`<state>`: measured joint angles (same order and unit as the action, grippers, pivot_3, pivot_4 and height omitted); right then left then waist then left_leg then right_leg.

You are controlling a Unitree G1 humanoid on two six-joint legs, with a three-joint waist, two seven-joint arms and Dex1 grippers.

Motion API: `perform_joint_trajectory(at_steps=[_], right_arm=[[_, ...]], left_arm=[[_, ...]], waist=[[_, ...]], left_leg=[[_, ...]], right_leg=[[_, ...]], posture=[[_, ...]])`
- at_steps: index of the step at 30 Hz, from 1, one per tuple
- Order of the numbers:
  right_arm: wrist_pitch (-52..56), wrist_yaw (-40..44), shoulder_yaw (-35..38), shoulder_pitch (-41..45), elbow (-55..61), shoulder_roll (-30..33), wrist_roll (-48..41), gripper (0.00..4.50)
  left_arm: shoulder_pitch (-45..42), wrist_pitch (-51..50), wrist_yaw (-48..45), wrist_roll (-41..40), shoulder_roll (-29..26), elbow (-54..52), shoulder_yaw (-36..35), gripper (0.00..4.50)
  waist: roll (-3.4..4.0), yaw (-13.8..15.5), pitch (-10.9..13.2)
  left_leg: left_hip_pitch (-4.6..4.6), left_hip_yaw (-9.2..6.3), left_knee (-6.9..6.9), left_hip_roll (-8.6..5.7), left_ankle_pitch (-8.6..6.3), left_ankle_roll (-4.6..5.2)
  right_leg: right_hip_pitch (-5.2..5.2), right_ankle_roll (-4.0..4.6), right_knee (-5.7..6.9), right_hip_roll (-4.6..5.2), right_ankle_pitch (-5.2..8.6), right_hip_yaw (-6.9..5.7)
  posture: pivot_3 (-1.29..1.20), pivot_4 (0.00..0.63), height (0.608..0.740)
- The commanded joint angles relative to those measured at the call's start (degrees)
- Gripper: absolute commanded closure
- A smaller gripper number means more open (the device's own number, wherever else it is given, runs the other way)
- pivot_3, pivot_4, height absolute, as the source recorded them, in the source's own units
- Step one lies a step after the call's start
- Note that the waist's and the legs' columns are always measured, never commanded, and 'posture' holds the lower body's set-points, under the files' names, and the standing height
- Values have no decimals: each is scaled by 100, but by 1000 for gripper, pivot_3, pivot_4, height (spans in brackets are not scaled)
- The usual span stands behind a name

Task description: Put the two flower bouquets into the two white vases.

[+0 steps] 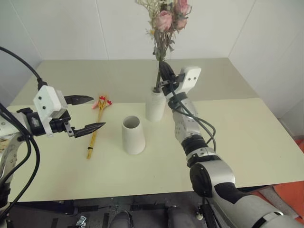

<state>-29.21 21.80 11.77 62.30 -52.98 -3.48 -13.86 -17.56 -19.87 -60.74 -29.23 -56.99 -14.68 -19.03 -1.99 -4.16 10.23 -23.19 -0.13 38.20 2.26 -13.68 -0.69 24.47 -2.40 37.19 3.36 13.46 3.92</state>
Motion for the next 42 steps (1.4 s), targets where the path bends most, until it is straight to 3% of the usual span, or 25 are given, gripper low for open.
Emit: perform_joint_trajectory(at_steps=[1, 10, 15, 20, 27, 32, 36, 42], right_arm=[[-96, 87, -39, -33, 582, 8, -113, 3055], [376, 258, -586, -1274, 2374, -6, -38, 85], [1149, 291, -969, -2120, 3767, 435, 238, 36], [3232, 758, -957, -2639, 5427, 1523, -436, 36], [5282, 1581, -951, -2703, 6551, 3449, -706, 36], [6407, 2546, -826, -2599, 6825, 4522, -1395, 36], [6726, 3063, -653, -2682, 7217, 4961, -1897, 36], [6984, 2923, -472, -2739, 7544, 4996, -2225, 36]], left_arm=[[-122, 85, 16, -10, -88, -103, -117, 0], [-97, 115, -6, 4, -89, -12, -165, 0], [101, -175, 602, 344, -76, -28, -235, 0], [-31, -1349, 2082, 1290, -110, -71, 121, 0], [-1299, -3685, 2954, 1283, 363, 508, 702, 0], [-2242, -4566, 2967, 1276, 848, 1288, 1319, 0], [-2738, -4812, 2749, 1179, 1192, 2034, 1569, 0], [-3217, -4576, 2650, 1418, 1418, 3293, 2077, 0]], waist=[[0, 1, 0], [0, 11, 0], [0, 18, 0], [-1, 72, 0], [-4, 178, -1], [-8, 204, -3], [-10, 180, -2], [-11, 173, -2]], left_leg=[[0, 0, 0, 0, 0, 0], [1, -1, -1, 0, 0, 0], [0, -1, -1, 0, 0, 0], [1, -3, 1, -1, 0, 0], [2, -4, 6, -7, 0, 1], [2, -5, 13, -15, 0, 1], [-3, -8, 13, -14, 0, 2], [2, -9, 16, -15, 0, 2]], right_leg=[[0, 0, 0, 0, 0, 0], [0, 0, 1, 0, 0, 0], [0, 0, 1, 0, 0, 0], [-2, 0, -2, 0, 1, -1], [-6, -3, -12, -1, 2, -2], [-12, -4, -19, 2, 3, -2], [-10, -4, -18, 0, 3, -2], [-9, -4, -17, 1, 3, 1]], posture=[[0, 150, 740], [0, 150, 740], [0, 150, 740], [0, 150, 740], [0, 150, 740], [0, 150, 740], [0, 150, 740], [0, 150, 740]])
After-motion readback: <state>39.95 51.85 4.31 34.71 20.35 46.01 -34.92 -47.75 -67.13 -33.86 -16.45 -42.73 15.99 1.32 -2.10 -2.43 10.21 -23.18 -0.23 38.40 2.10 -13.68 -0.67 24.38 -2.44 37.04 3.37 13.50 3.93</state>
